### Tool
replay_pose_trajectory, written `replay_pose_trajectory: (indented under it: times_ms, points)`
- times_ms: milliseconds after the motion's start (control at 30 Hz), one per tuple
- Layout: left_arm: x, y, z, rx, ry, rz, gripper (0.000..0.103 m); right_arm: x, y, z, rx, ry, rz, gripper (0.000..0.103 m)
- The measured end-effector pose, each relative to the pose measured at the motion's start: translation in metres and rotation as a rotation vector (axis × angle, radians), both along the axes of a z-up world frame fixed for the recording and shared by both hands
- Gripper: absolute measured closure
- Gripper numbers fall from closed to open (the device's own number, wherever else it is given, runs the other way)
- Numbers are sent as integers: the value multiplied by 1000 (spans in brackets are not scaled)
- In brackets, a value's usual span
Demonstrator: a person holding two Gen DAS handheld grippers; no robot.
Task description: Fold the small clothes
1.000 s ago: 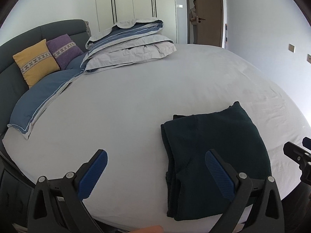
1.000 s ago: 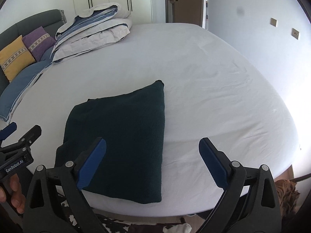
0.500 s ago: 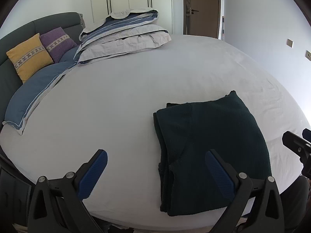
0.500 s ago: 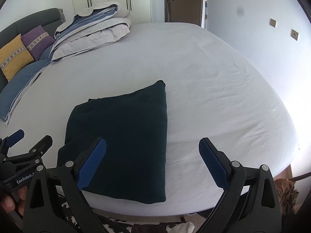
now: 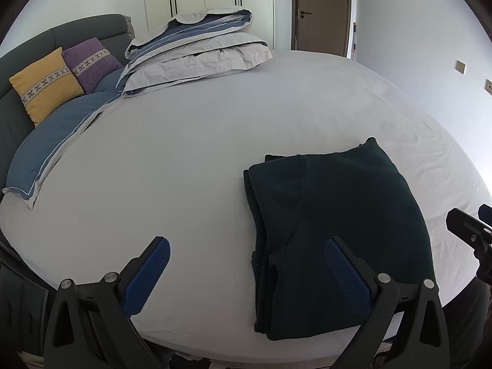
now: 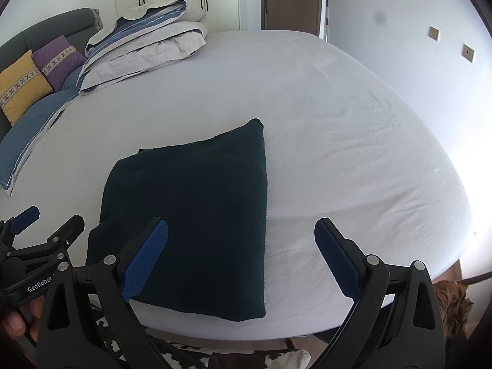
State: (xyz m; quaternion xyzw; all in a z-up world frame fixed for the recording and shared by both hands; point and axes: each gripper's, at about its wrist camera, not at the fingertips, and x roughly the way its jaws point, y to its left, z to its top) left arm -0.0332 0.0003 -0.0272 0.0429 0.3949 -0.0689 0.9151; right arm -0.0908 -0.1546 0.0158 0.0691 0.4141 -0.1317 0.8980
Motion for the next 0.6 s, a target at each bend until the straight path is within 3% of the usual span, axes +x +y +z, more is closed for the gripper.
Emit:
replay_pose_trajectory:
  times_ms: [600]
  points:
    - [1,-3,-4,8,18,-12,0,3,4,-7,-15,11,-2,6]
